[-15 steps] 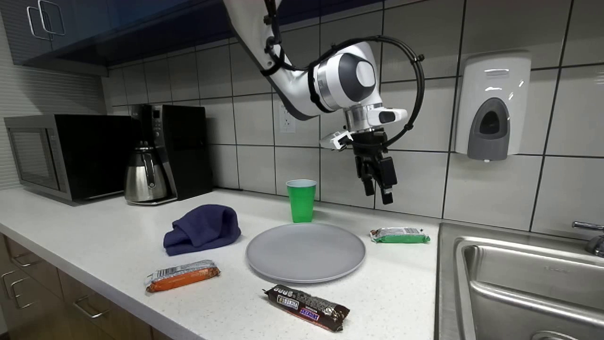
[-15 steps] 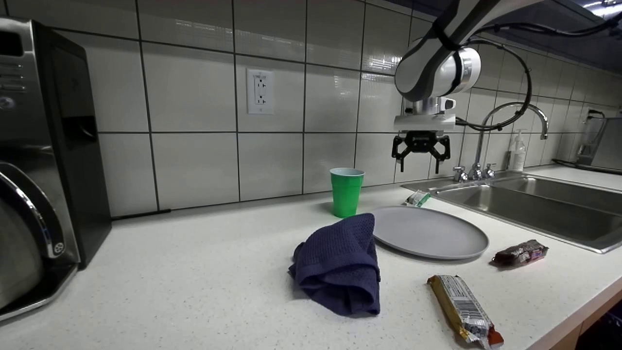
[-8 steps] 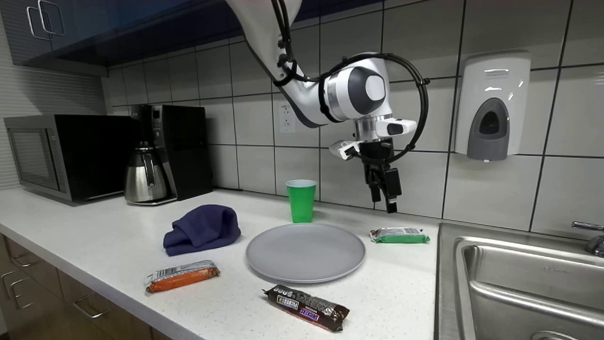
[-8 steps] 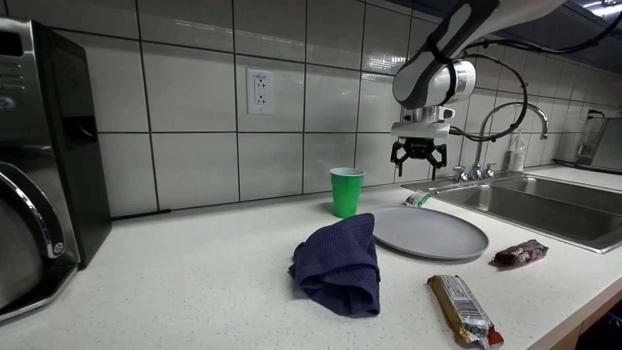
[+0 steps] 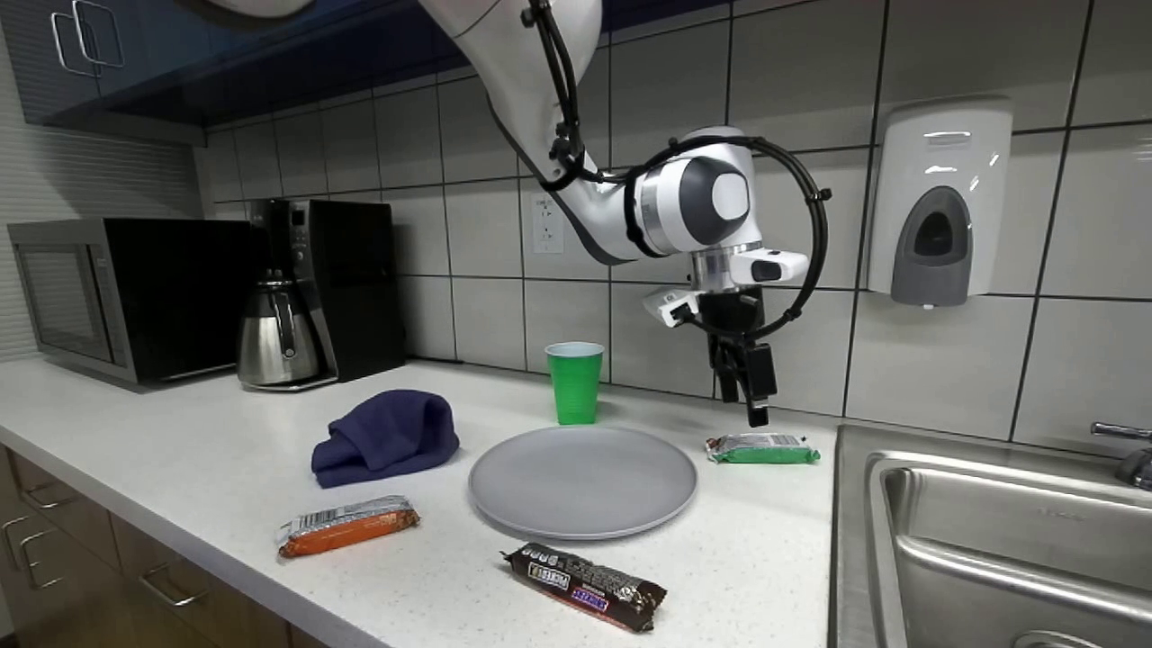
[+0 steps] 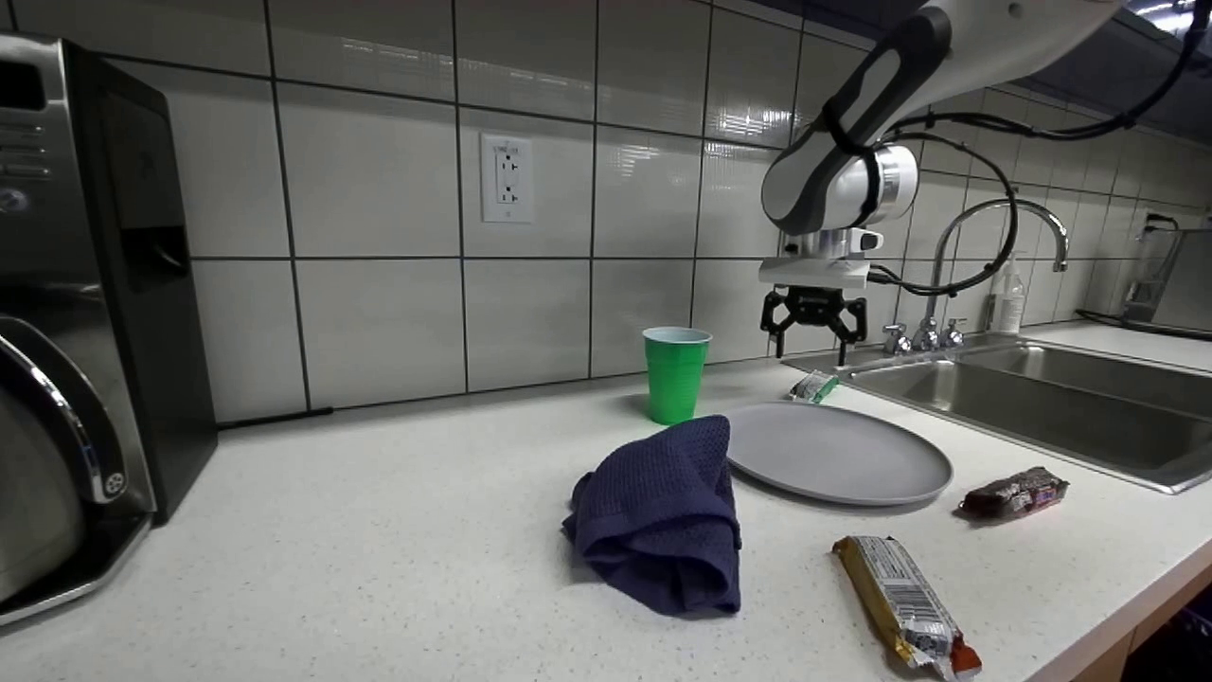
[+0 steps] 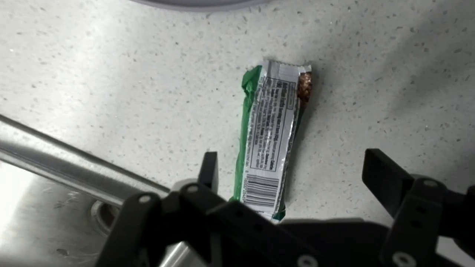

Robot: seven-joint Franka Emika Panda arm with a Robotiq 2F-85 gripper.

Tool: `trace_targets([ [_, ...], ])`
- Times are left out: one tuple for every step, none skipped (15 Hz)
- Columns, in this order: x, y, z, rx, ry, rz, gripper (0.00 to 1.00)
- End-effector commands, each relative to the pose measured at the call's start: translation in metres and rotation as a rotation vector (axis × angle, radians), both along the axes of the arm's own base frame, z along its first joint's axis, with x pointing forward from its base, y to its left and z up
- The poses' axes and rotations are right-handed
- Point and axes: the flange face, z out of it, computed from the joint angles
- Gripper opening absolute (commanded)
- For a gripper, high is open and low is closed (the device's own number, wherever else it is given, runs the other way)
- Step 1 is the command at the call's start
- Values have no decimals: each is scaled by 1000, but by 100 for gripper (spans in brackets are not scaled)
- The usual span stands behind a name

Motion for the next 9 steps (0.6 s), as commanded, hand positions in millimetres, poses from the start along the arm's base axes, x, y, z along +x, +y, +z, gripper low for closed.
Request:
trace_targets([
  [10,-5,-6,5,-4,-34,100],
  [11,-6,-9,-2,-5,-36,100],
  [12,-6,-12,-9,-4,-38,100],
  [13,-6,-15,-9,-1,-41,100],
  [13,-6,-18,-11,1,-46,100],
  [14,-6,-21,-12,4,-51,100],
  [14,-6,-24,-13,7,-55,100],
  [14,-6,-28,-13,10,-58,100],
  [15,-7,-30,-14,13,-62,100],
])
